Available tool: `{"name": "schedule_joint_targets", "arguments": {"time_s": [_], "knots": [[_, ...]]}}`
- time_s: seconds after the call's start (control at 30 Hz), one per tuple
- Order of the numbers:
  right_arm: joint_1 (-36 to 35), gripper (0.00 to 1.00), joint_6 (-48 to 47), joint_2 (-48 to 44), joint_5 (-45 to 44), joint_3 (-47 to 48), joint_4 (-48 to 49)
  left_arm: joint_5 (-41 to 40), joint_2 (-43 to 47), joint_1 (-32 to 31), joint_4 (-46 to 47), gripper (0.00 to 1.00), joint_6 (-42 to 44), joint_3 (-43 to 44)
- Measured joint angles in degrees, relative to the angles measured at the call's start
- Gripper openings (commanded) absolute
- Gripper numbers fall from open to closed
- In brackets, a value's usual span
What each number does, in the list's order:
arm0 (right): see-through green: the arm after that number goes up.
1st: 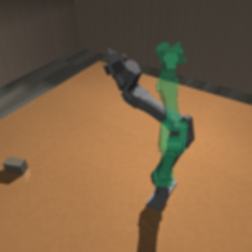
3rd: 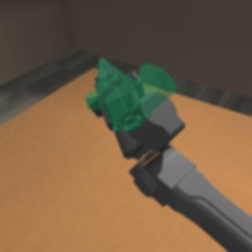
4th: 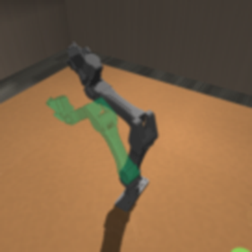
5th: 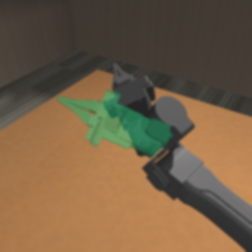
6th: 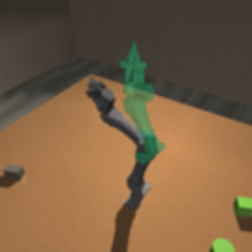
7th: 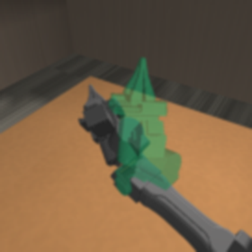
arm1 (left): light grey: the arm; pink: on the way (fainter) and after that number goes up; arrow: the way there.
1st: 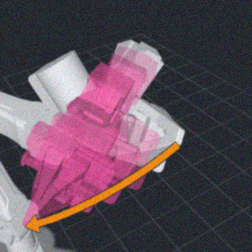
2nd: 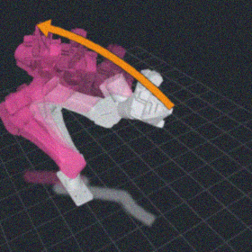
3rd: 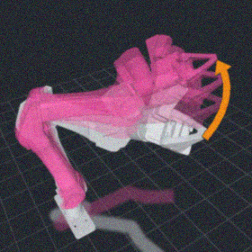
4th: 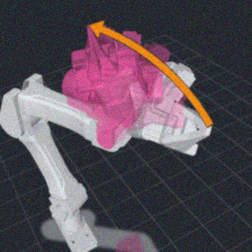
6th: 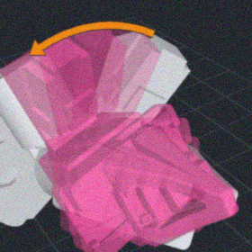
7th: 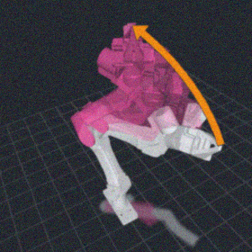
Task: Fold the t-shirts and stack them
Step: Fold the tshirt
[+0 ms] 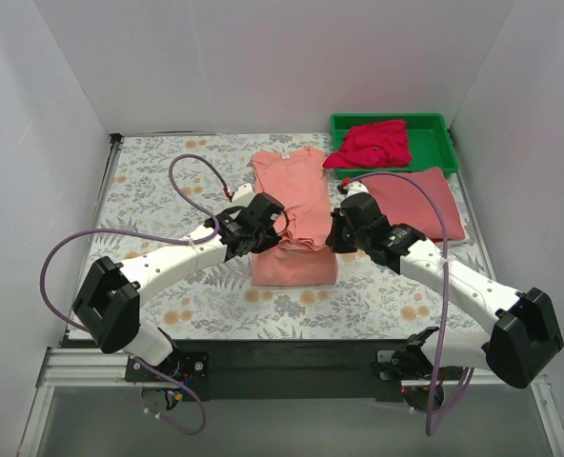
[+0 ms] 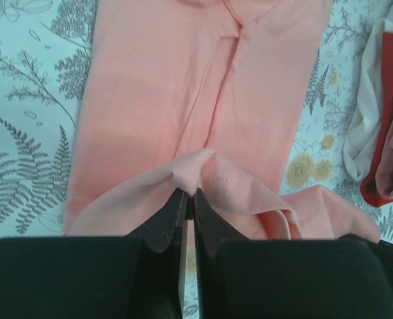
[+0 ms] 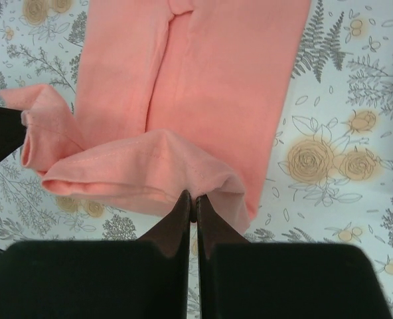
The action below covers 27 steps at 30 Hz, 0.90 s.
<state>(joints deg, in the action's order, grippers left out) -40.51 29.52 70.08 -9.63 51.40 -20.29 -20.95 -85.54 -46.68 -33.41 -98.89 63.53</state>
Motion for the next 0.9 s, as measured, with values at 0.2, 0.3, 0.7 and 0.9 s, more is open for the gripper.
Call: {"name": "schedule_joint_targets", "arguments": {"time_s": [0.2, 0.3, 0.7, 0.9], "knots": [[3.8, 0.01, -3.04, 6.78, 4.33, 3.82, 2.12, 0.85, -3.58, 4.7, 2.23, 0.0, 3.3, 2.14], [5.75, 0.01, -4.28, 10.25, 6.29, 5.99, 2.73, 1.29, -5.62, 6.69, 3.19, 0.0, 4.66, 2.54], [9.4, 0.01, -6.8, 20.06, 10.8, 11.74, 4.48, 4.02, -14.97, 10.49, 6.51, 0.0, 10.23, 6.86], [11.74, 0.01, -7.48, 24.92, 12.44, 14.45, 5.2, 5.31, -18.64, 12.17, 8.07, 0.0, 11.78, 9.27]]}}
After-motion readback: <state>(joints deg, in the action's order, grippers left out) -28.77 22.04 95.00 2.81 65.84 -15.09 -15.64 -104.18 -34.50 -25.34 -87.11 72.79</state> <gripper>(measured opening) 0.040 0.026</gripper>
